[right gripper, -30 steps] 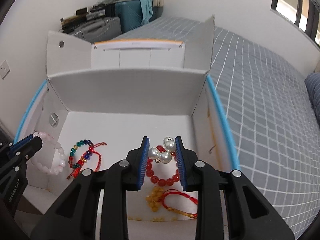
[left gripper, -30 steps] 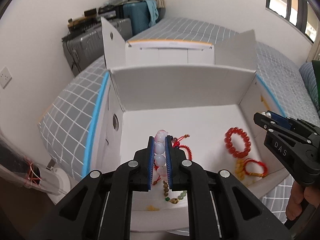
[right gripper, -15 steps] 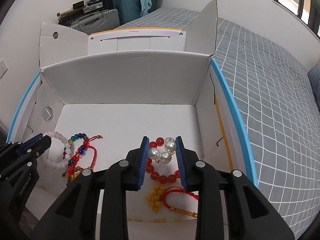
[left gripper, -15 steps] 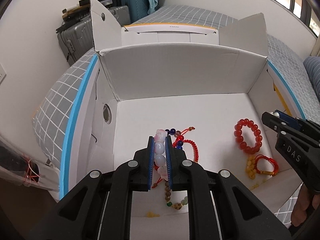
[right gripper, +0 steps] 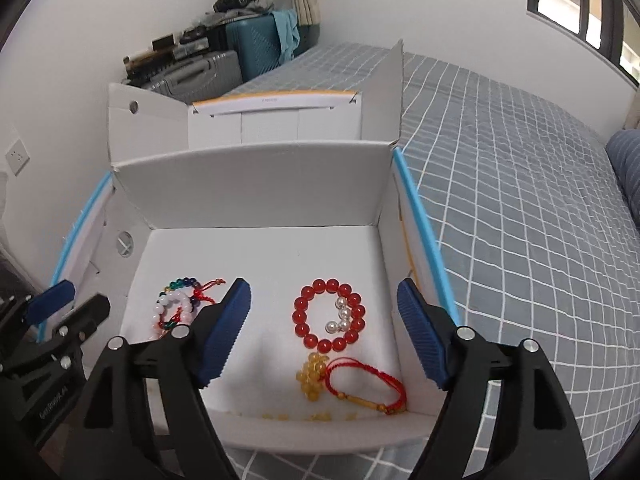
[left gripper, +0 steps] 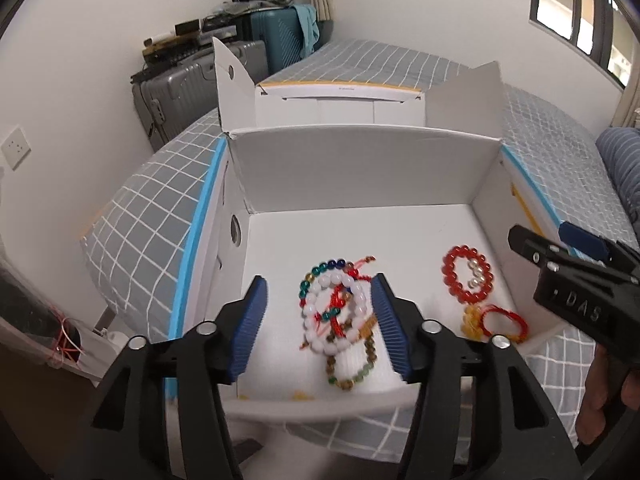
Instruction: Organize jewelry
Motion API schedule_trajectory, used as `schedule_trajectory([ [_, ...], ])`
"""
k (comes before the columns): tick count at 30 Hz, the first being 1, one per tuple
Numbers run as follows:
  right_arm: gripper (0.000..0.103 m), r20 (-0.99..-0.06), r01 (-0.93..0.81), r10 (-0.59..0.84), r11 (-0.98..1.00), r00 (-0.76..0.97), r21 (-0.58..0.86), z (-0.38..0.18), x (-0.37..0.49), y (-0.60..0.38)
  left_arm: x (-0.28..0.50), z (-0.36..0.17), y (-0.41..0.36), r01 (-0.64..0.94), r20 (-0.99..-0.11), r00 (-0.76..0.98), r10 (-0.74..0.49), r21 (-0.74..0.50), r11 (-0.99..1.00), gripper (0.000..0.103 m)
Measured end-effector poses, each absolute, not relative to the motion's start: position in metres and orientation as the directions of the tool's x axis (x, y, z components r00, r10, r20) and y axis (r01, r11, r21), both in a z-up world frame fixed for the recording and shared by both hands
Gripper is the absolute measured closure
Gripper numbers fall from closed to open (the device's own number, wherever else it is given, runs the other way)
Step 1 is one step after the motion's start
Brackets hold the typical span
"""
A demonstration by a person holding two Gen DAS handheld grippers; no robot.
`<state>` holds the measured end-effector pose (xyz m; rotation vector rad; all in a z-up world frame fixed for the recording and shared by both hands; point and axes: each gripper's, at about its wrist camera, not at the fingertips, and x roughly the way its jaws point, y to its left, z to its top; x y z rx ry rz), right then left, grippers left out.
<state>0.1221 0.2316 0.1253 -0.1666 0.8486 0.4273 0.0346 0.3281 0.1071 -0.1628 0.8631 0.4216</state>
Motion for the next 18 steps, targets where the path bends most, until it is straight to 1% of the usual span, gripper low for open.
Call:
schedule_trajectory([
  [1,0.024,-0.749,-0.429,0.303,0.903,0.589,0.027,0.129,0.118,0.229,0.027,0.110,0.325,-0.426,-0.756,0.583,0.299,0.029,0.904,0.042],
  [2,0.023,-0.738,-0.430,0.307,0.903,0.601,0.025,0.134,0.110,0.225,0.022,0.112,0.323,-0.429,-0.749,0.589,0.303,0.028,0.903,0.040],
  [3,0.021,-0.731,-0.429,0.308,0.903,0.609,0.024,0.136,0.106,0.222,0.015,0.115,0.320,-0.433,-0.740,0.598,0.307,0.025,0.901,0.036],
  [4,0.018,-0.719,-0.426,0.312,0.905,0.621,0.024,0.140,0.098,0.218,0.010,0.117,0.319,-0.435,-0.734,0.604,0.310,0.021,0.900,0.032],
  [6,0.013,-0.698,-0.423,0.317,0.906,0.642,0.023,0.145,0.086,0.213,-0.003,0.121,0.313,-0.440,-0.721,0.619,0.311,0.009,0.898,0.029],
  [7,0.009,-0.685,-0.426,0.323,0.905,0.653,0.020,0.147,0.078,0.210,-0.010,0.123,0.310,-0.442,-0.712,0.630,0.311,0.001,0.897,0.026],
  [8,0.008,-0.675,-0.428,0.324,0.904,0.663,0.014,0.148,0.072,0.207,-0.015,0.123,0.307,-0.444,-0.706,0.635,0.314,-0.001,0.896,0.023],
  [10,0.008,-0.663,-0.434,0.327,0.901,0.674,0.003,0.149,0.060,0.203,-0.025,0.125,0.299,-0.449,-0.687,0.644,0.337,0.018,0.894,0.015],
  [13,0.008,-0.654,-0.428,0.323,0.904,0.684,0.000,0.147,0.048,0.195,-0.037,0.124,0.293,-0.453,-0.668,0.657,0.349,0.019,0.891,0.010],
  [16,0.008,-0.650,-0.430,0.329,0.903,0.685,0.003,0.142,0.036,0.188,-0.045,0.122,0.290,-0.457,-0.659,0.664,0.353,0.016,0.889,0.006],
  [18,0.008,-0.646,-0.428,0.327,0.904,0.690,0.000,0.137,0.029,0.185,-0.051,0.120,0.286,-0.462,-0.647,0.665,0.373,0.036,0.886,0.006],
])
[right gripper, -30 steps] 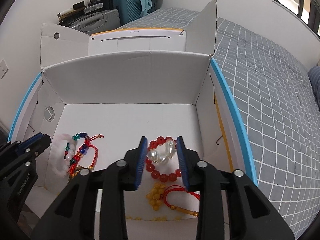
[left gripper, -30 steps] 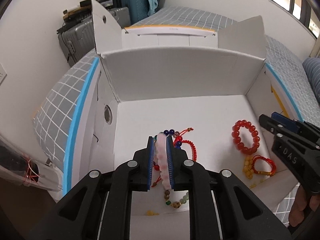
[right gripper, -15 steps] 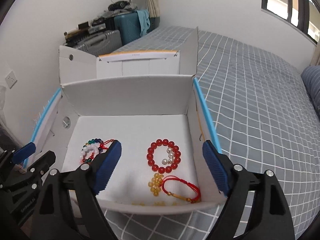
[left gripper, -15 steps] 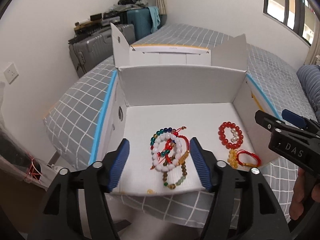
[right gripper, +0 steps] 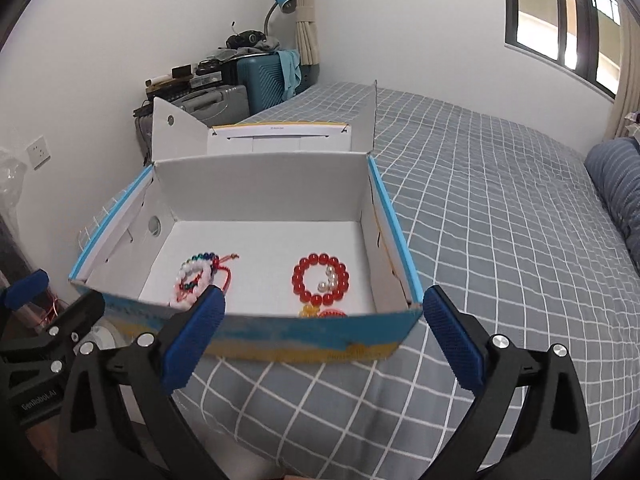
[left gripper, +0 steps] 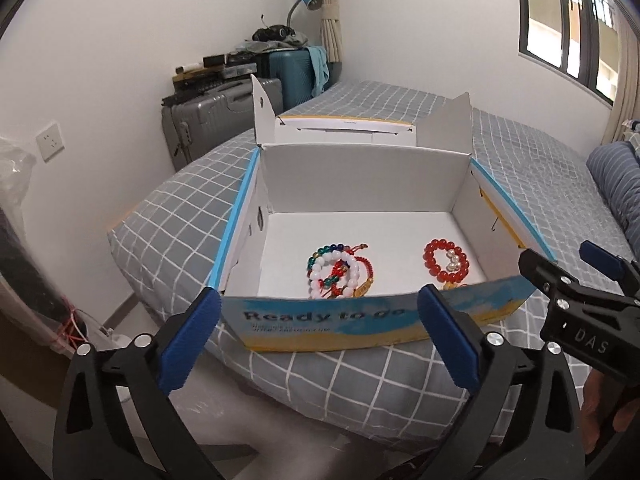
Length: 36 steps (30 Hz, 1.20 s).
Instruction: Organize jewelry
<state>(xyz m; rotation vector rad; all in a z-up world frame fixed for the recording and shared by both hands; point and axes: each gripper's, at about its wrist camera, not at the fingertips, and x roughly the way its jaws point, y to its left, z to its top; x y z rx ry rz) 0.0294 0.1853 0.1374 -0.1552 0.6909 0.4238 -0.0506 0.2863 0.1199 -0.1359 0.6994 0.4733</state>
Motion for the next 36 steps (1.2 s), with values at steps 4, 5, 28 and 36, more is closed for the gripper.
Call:
schedule_trajectory([
  [4,0.008,-0.645,-0.427,0.326,0.904,0.692,-0.001,0.128,0.019,0.180,-0.062,0.115,0.287,-0.472,-0.640,0.672,0.373,0.018,0.882,0.006],
  [5,0.008,-0.648,-0.430,0.326,0.903,0.688,-0.002,0.125,0.016,0.179,-0.064,0.113,0.287,-0.468,-0.642,0.672,0.370,0.019,0.884,0.006],
  [28,0.008,-0.664,-0.397,0.299,0.918,0.685,0.003,0.112,0.010,0.173,-0.073,0.099,0.291,-0.475,-0.640,0.674,0.368,0.006,0.880,0.006],
  [36,0.008,-0.663,-0.401,0.300,0.916,0.686,-0.001,0.113,0.009,0.174,-0.073,0.100,0.290,-0.478,-0.638,0.674,0.373,0.009,0.878,0.006],
])
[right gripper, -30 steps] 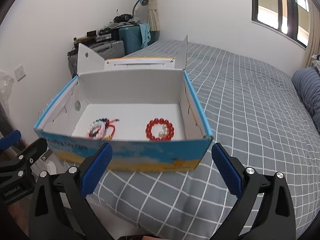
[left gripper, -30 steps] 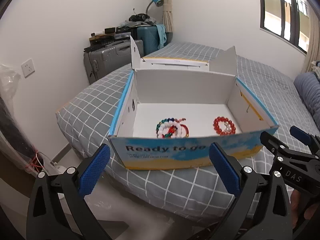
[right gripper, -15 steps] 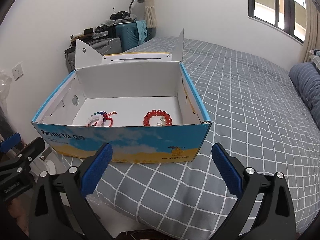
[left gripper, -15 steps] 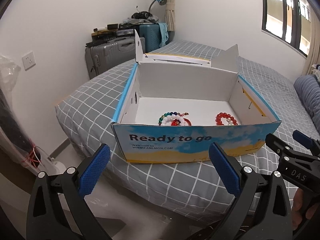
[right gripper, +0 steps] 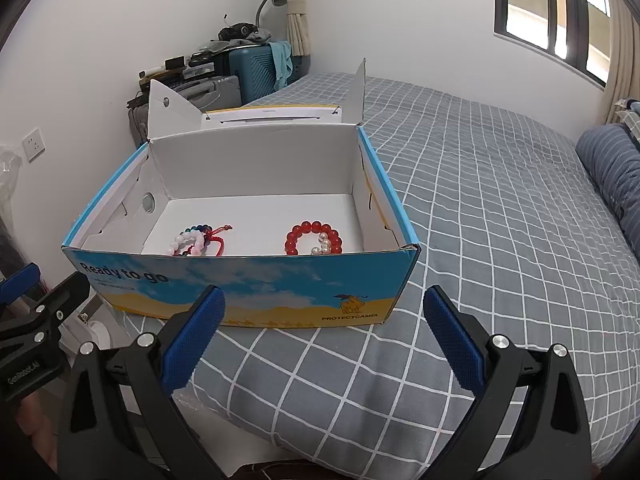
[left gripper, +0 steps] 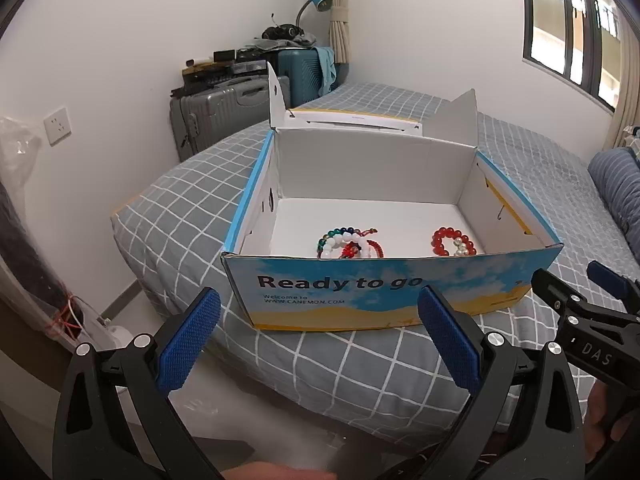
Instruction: Organize jewelry
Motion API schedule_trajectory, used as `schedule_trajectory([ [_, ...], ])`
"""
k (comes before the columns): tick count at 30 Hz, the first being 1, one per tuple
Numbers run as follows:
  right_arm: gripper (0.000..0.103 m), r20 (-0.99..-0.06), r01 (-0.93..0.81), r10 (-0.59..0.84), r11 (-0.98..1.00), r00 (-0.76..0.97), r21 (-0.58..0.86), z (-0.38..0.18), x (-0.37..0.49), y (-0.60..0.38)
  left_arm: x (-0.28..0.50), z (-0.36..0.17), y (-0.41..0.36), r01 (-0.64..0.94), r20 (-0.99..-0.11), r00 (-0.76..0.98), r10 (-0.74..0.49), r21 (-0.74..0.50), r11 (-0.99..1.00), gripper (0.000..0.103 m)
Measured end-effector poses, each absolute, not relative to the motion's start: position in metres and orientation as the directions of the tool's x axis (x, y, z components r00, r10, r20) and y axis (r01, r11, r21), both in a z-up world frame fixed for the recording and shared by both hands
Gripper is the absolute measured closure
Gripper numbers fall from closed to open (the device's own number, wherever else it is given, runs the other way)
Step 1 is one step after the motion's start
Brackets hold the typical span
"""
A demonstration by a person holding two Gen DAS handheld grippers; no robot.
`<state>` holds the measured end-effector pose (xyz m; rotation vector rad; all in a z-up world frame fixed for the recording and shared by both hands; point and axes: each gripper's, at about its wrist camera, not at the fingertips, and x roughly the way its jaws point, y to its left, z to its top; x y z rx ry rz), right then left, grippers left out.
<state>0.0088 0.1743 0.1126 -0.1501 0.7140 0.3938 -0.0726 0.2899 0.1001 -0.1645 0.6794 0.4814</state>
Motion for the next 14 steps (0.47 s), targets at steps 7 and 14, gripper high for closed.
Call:
schedule_trajectory([
  [7,0.008,-0.661,-0.401,0.301,0.916,0.687,0.000,0.1131,0.0083,0.1751,-0.0724,0.0994,0.2917,-0.464,-0.645,0.682,0.346,-0.016,0.885,0.006],
  [14,0.008,-0.659,-0.403,0.304,0.915,0.688,0.002,0.1147,0.0072,0.1745,-0.0712,0.0979,0.2899,-0.459,-0.654,0.676,0.340,-0.013,0.888,0.006],
])
